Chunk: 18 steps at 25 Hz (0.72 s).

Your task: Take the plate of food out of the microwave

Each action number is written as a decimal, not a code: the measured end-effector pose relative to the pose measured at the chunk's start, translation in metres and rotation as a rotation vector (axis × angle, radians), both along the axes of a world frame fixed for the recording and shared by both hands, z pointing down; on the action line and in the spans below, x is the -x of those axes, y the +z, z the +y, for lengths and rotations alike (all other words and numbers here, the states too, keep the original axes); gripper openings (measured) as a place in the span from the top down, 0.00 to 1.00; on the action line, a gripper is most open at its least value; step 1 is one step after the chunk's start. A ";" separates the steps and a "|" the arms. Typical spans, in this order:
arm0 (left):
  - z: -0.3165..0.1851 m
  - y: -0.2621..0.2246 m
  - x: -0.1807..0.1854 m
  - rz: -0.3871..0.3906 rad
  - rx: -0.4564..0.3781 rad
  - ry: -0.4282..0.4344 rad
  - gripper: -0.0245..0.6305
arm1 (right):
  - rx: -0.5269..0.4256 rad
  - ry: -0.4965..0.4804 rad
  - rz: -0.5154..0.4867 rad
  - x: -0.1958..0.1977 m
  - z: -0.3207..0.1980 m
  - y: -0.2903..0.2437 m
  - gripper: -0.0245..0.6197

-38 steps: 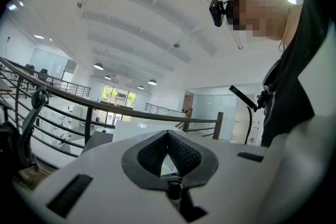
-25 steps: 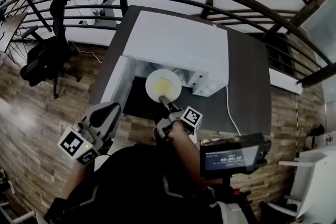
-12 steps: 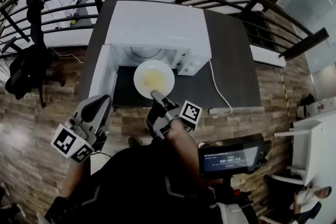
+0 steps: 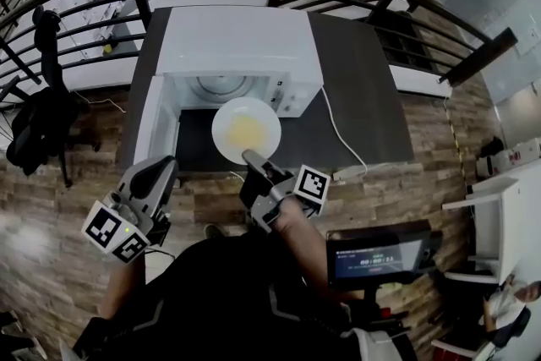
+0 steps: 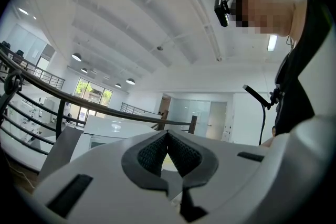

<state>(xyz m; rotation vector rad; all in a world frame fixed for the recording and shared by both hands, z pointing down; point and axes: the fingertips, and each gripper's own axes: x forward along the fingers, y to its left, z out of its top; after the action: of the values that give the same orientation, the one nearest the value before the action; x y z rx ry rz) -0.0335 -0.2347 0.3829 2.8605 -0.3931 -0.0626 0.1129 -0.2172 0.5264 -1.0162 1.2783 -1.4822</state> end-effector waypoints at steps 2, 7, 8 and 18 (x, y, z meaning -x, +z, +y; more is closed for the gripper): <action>0.001 -0.001 -0.008 -0.005 0.001 -0.004 0.96 | -0.011 -0.012 -0.003 -0.007 -0.001 -0.003 0.93; 0.002 -0.005 -0.029 -0.025 -0.007 -0.019 0.96 | -0.031 -0.043 0.003 -0.024 -0.001 -0.020 0.93; 0.003 -0.006 -0.033 -0.028 -0.012 -0.022 0.96 | -0.035 -0.048 0.008 -0.028 -0.001 -0.023 0.93; -0.001 -0.002 -0.062 -0.026 0.010 -0.057 0.96 | -0.040 -0.105 0.019 -0.044 0.004 -0.024 0.93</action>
<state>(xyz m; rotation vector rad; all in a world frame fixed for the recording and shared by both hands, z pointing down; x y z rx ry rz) 0.0281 -0.2358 0.3813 2.8431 -0.4790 -0.0335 0.1570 -0.2137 0.5021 -0.9515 1.3884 -1.5228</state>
